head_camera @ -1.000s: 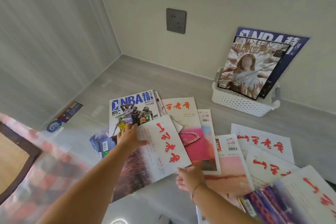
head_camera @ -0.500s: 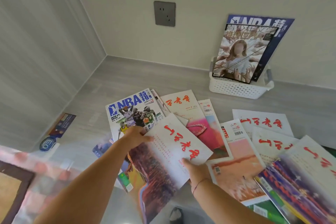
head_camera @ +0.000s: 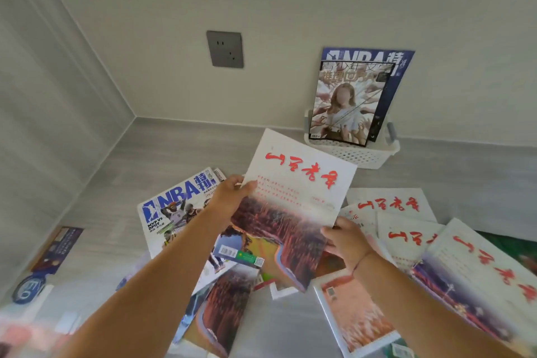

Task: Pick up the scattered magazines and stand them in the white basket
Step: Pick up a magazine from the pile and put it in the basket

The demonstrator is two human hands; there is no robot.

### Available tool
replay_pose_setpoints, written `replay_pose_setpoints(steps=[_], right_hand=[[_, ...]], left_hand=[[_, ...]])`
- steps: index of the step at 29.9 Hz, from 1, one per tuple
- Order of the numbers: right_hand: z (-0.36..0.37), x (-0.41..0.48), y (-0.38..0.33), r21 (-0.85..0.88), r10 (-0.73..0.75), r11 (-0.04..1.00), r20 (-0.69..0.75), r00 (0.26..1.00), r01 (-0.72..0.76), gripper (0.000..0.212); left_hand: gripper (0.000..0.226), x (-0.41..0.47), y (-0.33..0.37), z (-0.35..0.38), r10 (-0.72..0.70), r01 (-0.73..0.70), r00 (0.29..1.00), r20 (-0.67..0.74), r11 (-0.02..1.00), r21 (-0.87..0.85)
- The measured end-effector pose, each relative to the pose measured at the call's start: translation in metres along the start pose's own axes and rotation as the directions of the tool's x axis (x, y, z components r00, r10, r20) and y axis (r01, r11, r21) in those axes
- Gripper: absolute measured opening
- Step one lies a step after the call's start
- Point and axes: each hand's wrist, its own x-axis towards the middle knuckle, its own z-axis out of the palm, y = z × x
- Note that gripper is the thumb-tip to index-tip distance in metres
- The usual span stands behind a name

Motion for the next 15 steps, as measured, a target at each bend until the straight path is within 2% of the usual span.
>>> replay_pose_setpoints(steps=[3,7,10,15], right_hand=[[-0.044,0.023,-0.028,-0.197,-0.155,0.971,-0.104,0.982,0.132,0.014],[-0.098,0.064,-0.095,-0.261,-0.334,0.923,-0.186,0.924,0.281,0.006],[-0.126,0.095,-0.156,-0.293,-0.464,0.871,-0.229,0.856,0.394,0.012],[-0.156,0.143,-0.231,-0.335,-0.604,0.787,-0.250,0.757,0.518,0.011]], left_hand=[[0.008,0.013,0.032,0.033,0.047,-0.047,0.998,0.038,0.999,0.000],[0.014,0.038,0.087,0.071,0.153,-0.148,0.986,0.061,0.985,-0.086],[0.005,0.060,0.139,0.096,0.231,-0.231,0.973,-0.007,0.966,-0.120],[0.023,0.097,0.202,0.135,0.307,-0.325,0.942,-0.133,0.934,-0.146]])
